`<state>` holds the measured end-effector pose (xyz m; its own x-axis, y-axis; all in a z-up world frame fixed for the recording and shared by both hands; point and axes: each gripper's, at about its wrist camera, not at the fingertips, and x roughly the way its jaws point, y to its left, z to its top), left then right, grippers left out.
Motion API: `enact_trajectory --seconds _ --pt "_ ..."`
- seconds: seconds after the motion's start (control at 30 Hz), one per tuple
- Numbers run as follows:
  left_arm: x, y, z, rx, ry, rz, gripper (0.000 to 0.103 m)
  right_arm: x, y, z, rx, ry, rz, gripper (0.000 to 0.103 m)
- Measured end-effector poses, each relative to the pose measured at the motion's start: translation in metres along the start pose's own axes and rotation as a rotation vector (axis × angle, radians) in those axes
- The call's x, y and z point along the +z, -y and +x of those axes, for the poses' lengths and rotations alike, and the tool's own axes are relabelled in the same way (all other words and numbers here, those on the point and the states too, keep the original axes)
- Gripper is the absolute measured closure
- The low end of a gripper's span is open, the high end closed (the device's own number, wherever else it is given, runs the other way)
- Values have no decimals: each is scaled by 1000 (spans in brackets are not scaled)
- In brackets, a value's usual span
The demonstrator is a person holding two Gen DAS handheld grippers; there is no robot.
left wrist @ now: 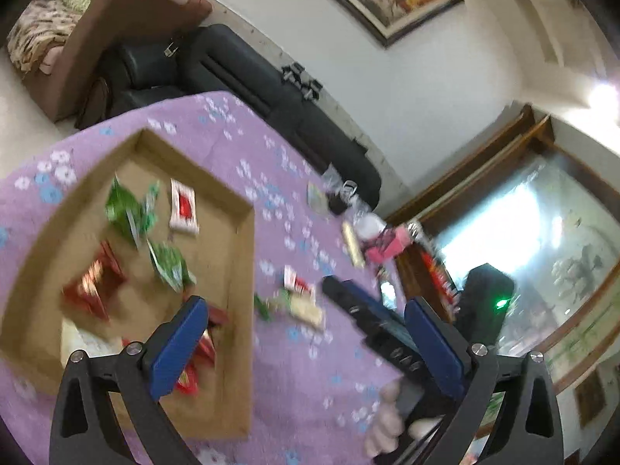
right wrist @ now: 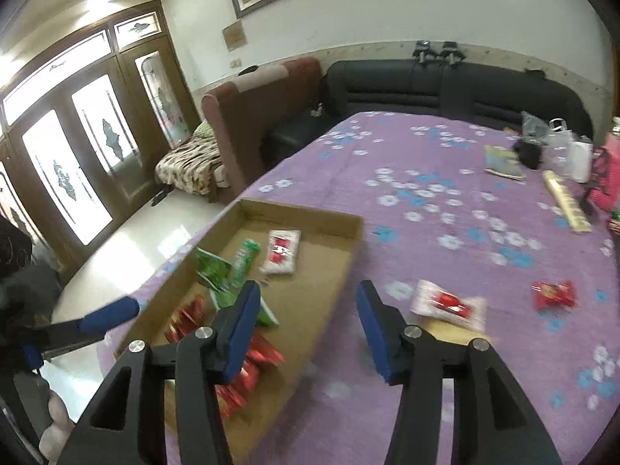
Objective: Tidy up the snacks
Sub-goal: 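Open both tools to drop the sachet and candy bag into the box, then move both tools back over the remaining snacks on the table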
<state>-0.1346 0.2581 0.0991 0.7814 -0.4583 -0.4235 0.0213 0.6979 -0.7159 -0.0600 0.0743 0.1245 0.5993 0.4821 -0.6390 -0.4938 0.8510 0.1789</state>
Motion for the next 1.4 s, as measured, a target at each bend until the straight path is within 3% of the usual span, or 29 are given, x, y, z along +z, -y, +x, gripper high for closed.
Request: enact_trajectory --seconds 0.27,0.43,0.67,0.83,1.03,1.23,1.4 --pt "-40 56 16 206 22 241 1 -34 85 -50 -124 45 110 47" --pt "-52 81 20 257 32 363 1 -45 153 -73 -201 71 249 47" --pt "-63 66 45 259 -58 318 1 -60 215 -84 -227 94 416 47" --pt "-83 69 72 234 -156 332 1 -69 235 -74 -246 57 453 47" --pt "-105 77 105 207 -255 380 1 -67 243 -43 -204 -14 490 47" --pt "-109 64 122 197 -311 358 1 -50 229 -15 -141 -59 459 47" --pt "-105 63 119 168 -304 361 1 -36 199 25 -43 -118 388 47"
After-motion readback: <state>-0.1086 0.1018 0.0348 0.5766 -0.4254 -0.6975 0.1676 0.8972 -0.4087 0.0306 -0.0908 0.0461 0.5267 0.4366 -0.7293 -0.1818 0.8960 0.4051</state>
